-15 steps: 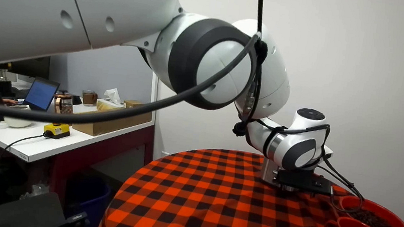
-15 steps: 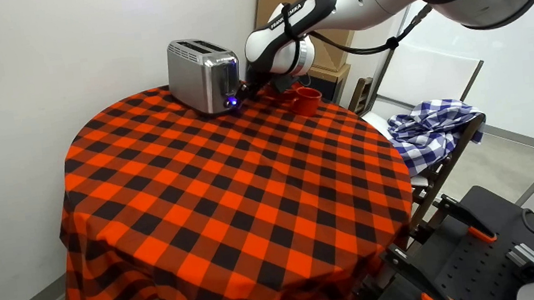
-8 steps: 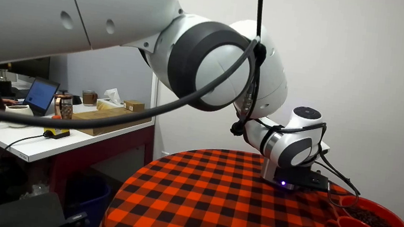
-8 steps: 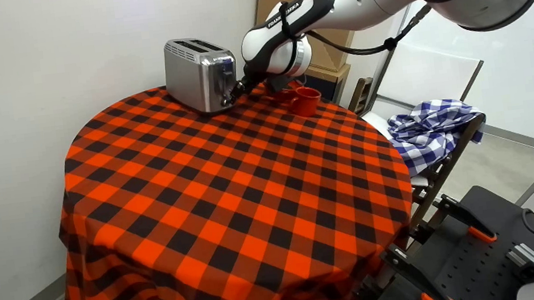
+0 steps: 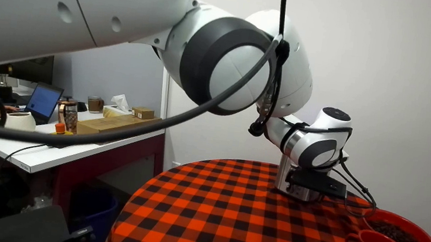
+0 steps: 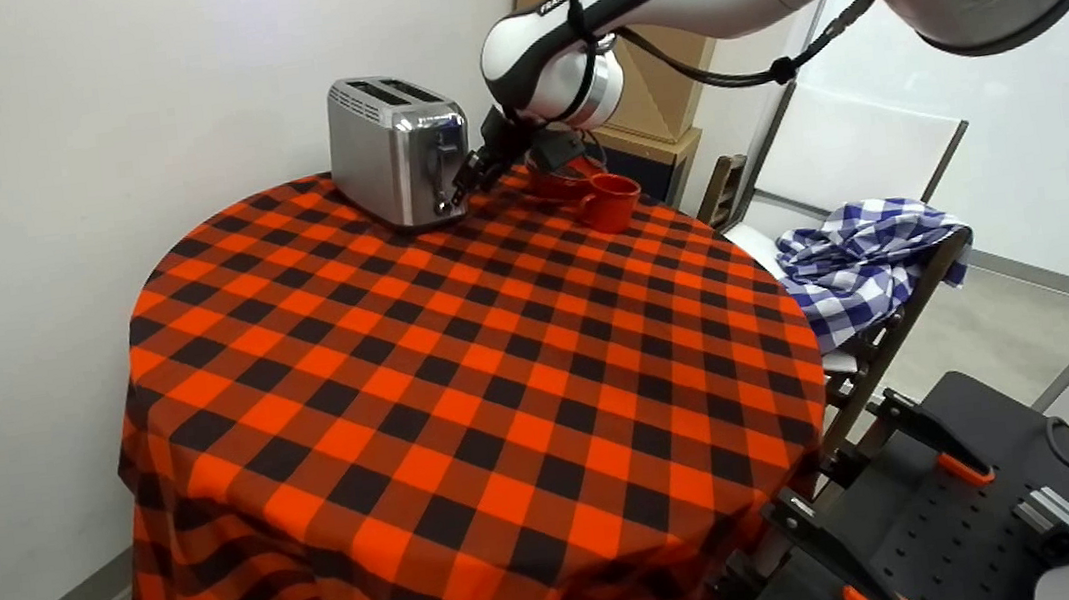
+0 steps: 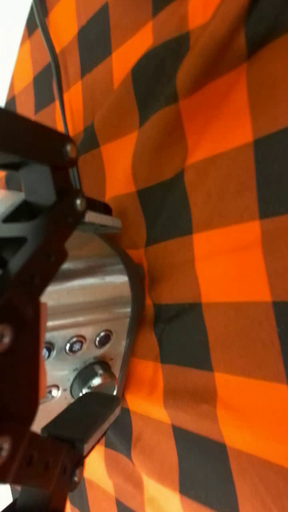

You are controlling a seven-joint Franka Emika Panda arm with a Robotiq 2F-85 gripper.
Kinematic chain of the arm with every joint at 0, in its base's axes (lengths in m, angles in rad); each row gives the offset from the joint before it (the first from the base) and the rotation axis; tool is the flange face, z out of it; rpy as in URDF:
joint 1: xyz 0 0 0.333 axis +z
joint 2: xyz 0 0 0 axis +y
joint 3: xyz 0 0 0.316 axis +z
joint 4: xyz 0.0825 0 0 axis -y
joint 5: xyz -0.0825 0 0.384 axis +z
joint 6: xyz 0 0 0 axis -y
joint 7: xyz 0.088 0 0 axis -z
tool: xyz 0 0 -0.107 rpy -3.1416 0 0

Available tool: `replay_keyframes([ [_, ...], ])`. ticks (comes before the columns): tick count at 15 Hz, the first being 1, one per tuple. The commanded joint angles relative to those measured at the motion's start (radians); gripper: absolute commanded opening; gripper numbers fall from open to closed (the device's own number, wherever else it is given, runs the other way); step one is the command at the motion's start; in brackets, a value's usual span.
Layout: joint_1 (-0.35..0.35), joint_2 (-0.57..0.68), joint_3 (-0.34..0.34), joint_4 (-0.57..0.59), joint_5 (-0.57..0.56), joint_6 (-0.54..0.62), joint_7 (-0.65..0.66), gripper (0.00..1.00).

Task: Press the button on her toaster

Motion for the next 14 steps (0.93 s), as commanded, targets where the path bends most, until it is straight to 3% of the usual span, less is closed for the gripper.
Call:
replay_keyframes([
  [1, 0.002, -0.061, -0.012, 0.003, 0.066, -0.241, -0.016, 1.0],
  [7, 0.061, -0.178, -0.086, -0.011, 0.079, -0.628, 0.024, 1.0],
  [10, 0.12, -0.255, -0.131, -0.052, 0.053, -0.718, 0.064, 1.0],
  [14, 0.211, -0.383, -0.181, -0.168, 0.007, -0.751, 0.131, 1.0],
])
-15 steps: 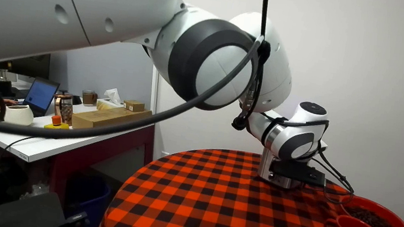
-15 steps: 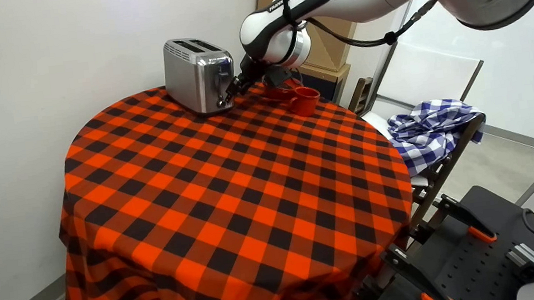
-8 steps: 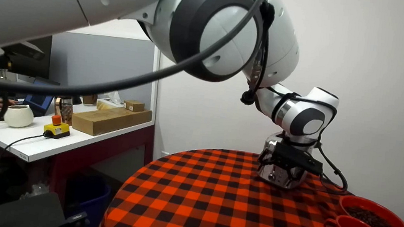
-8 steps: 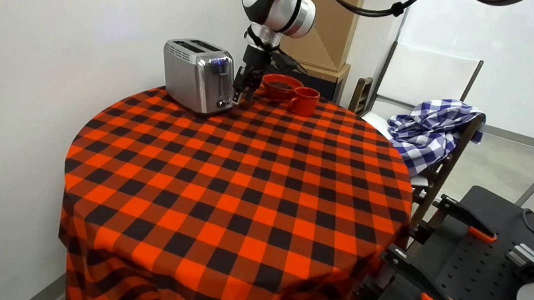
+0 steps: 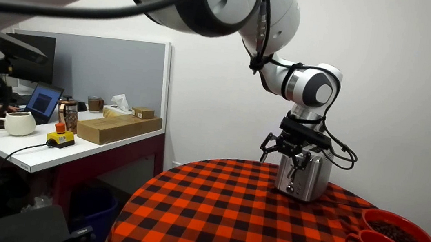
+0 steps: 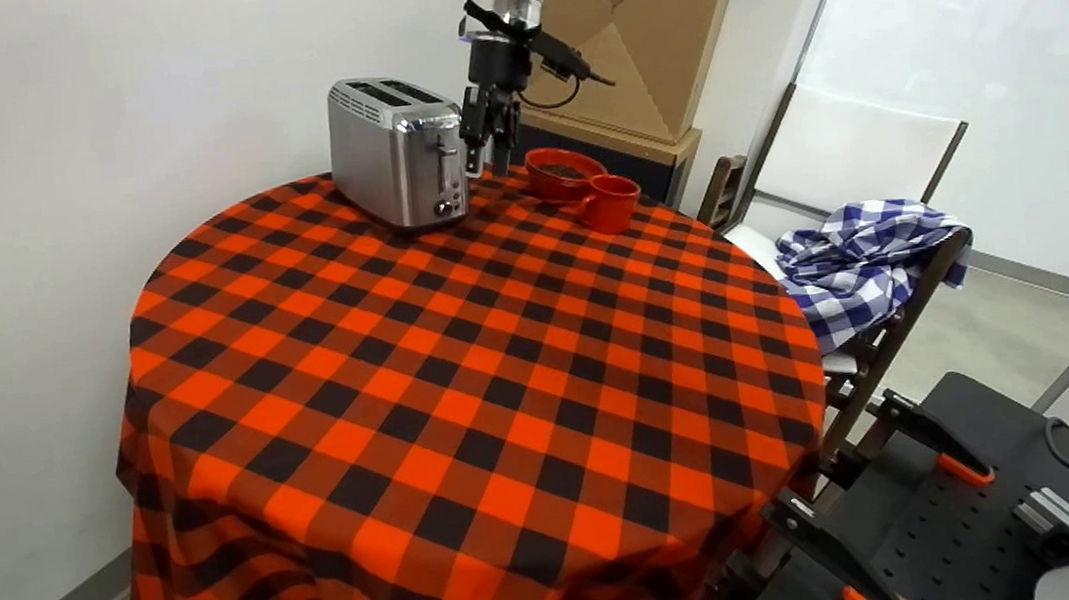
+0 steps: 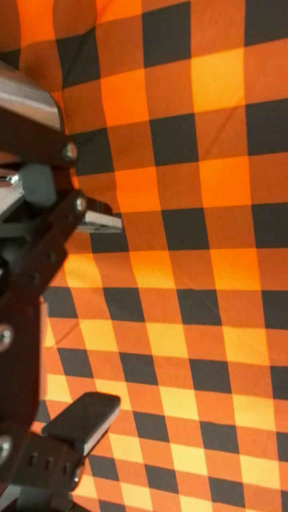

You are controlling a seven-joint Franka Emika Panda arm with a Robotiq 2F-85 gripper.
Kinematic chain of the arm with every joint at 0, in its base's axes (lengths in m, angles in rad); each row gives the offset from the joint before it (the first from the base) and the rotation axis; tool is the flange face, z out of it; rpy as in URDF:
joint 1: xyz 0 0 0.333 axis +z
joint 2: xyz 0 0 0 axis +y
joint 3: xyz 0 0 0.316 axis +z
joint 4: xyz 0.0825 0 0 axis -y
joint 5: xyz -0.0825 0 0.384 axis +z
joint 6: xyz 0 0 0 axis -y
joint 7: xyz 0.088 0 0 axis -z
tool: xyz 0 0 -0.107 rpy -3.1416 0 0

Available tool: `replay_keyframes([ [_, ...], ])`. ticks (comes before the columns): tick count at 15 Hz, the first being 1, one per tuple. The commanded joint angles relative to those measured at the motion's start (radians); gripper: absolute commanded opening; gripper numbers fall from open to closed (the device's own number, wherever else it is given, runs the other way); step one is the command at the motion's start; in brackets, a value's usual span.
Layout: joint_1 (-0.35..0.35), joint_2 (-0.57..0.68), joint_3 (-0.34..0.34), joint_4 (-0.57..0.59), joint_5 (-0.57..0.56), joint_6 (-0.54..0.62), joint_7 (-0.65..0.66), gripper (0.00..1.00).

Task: Press the button on her toaster

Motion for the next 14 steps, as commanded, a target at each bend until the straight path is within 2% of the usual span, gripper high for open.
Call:
replay_keyframes([
  [1, 0.086, -0.158, -0.062, -0.162, -0.05, -0.026, 0.081, 1.0],
  [6, 0.15, -0.354, -0.12, -0.368, -0.131, -0.016, 0.232, 1.0],
  [9, 0.126, -0.448, -0.127, -0.486, -0.109, -0.003, 0.254, 1.0],
  [10, 0.139, -0.356, -0.121, -0.361, -0.113, -0.016, 0.232, 1.0],
  [14, 0.125, -0.423, -0.129, -0.449, -0.112, -0.015, 0.237, 1.0],
])
